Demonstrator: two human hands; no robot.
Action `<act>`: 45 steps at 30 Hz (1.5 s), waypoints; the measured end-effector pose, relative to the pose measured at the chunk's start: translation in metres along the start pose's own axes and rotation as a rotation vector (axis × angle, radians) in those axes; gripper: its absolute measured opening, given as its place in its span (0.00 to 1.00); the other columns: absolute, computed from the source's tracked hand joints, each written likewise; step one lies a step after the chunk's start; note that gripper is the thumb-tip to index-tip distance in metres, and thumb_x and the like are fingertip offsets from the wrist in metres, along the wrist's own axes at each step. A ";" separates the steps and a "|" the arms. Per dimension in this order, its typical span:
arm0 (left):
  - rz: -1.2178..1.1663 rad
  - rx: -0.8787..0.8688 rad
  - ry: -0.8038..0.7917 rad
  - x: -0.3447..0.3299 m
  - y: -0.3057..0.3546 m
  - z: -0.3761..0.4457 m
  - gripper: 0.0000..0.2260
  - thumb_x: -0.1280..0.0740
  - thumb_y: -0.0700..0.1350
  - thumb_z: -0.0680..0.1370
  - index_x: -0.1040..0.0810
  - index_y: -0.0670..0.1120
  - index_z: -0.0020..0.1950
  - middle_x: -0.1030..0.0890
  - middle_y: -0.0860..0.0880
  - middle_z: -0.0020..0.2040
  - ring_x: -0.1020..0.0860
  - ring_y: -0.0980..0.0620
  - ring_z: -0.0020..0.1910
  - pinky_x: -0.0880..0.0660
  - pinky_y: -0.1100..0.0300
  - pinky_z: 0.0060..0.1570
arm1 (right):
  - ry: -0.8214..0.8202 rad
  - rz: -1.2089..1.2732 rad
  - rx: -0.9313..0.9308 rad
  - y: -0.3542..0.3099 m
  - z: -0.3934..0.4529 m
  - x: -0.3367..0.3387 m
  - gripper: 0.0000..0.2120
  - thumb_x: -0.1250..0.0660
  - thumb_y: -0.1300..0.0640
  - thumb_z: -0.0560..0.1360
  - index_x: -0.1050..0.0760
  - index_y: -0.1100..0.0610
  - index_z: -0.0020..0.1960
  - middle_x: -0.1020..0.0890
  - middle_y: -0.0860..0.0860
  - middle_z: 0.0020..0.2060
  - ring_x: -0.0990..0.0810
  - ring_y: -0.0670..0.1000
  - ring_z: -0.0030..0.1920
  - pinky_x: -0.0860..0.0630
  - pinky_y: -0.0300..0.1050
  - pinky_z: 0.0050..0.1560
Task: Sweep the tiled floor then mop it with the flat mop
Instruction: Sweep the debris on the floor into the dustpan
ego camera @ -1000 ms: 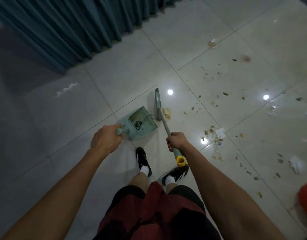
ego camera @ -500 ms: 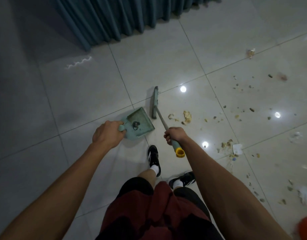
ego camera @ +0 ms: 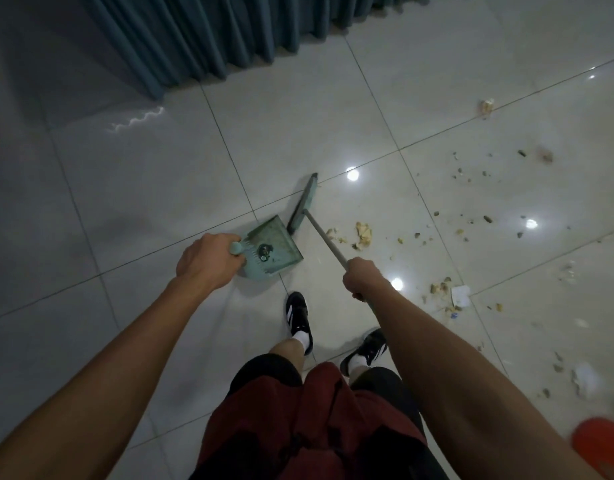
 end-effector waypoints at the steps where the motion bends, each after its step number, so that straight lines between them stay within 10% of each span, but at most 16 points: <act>1: 0.002 0.002 0.005 -0.001 0.006 -0.002 0.06 0.33 0.52 0.74 0.25 0.54 0.38 0.22 0.52 0.37 0.22 0.44 0.36 0.27 0.59 0.35 | 0.044 -0.080 0.039 0.005 0.000 0.001 0.13 0.42 0.62 0.79 0.27 0.61 0.62 0.21 0.57 0.48 0.16 0.57 0.43 0.16 0.51 0.42; 21: 0.239 -0.228 -0.015 -0.070 0.222 -0.064 0.04 0.33 0.52 0.76 0.22 0.54 0.42 0.20 0.51 0.38 0.21 0.47 0.36 0.28 0.59 0.35 | 0.146 -0.173 -0.050 0.277 -0.029 0.039 0.15 0.43 0.60 0.80 0.25 0.57 0.65 0.19 0.53 0.53 0.18 0.54 0.52 0.26 0.45 0.44; 32: 0.322 -0.438 -0.009 -0.109 0.350 -0.079 0.08 0.33 0.54 0.76 0.25 0.55 0.38 0.23 0.54 0.35 0.24 0.50 0.33 0.31 0.61 0.31 | 0.138 -0.063 -0.204 0.405 -0.063 0.045 0.15 0.42 0.63 0.78 0.23 0.56 0.60 0.25 0.51 0.41 0.25 0.52 0.40 0.29 0.45 0.39; 45: 0.408 -0.612 0.015 -0.104 0.412 -0.056 0.06 0.34 0.55 0.76 0.23 0.56 0.42 0.23 0.53 0.35 0.25 0.51 0.31 0.32 0.61 0.29 | 0.252 0.142 -0.283 0.409 -0.081 0.083 0.13 0.40 0.63 0.75 0.25 0.58 0.58 0.30 0.50 0.36 0.26 0.52 0.38 0.33 0.44 0.32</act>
Point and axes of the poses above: each hand's wrist, its own z-axis towards the middle knuckle, its own x-axis out of the back of the hand, y = z × x, the point moved 3 cm from there along z, towards the middle knuckle
